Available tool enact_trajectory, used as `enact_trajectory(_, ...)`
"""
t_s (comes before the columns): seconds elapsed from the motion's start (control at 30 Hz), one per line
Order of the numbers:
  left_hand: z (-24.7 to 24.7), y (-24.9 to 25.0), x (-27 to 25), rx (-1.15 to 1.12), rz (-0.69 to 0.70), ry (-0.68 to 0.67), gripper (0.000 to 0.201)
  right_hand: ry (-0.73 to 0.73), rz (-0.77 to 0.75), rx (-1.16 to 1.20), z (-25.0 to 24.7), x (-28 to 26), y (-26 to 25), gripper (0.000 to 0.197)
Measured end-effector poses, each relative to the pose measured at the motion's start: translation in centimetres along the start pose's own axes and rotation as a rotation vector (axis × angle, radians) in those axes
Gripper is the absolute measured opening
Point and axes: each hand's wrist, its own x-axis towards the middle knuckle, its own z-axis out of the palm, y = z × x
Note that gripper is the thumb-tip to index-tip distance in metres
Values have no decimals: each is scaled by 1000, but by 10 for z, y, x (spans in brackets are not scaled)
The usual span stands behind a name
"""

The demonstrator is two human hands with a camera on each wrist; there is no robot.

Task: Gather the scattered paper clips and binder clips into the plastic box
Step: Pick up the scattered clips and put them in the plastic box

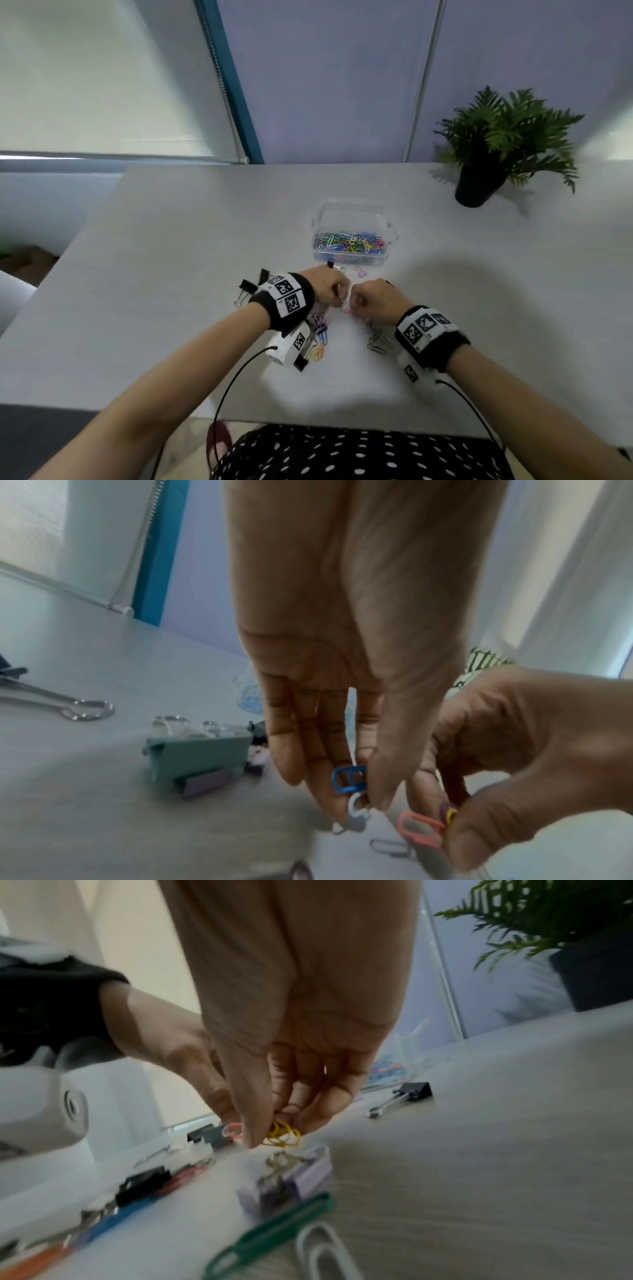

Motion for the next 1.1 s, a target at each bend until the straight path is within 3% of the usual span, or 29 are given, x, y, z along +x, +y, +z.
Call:
enact_trajectory(0.3,-41,-37,-16,-424,-18,292,7,199,53,684,-48,-5,29,16)
enact_trajectory(0.43,-67,-43,-10,-553,-35,402,9,286,93,599,-72,25,23,16)
enact_trajectory(0.53,-77,-40,13,-518,-79,467,10,308,139,490,-75,51,21,12)
enact_trajectory(0.63,-78,-34,37,-453,-116,511,15,346,202,524,-72,70,23,18)
enact_trajectory(0.73,-76,-25,52,-400,-93,491,19,395,241,516,-71,77,24,22)
enact_trajectory(0.8,-76,-18,48,-277,-76,423,25,345,240,449,-74,74,24,8)
enact_trajectory(0.9,-71,-14,25,-152,15,417,32,355,123,274,-75,55,25,16)
enact_trajectory(1.0,-51,-18,-14,-200,79,479,28,414,-140,154,-53,22,12,14)
enact_trajectory(1.1,-9,-28,-52,-212,71,404,19,114,-319,47,-17,-4,-10,17)
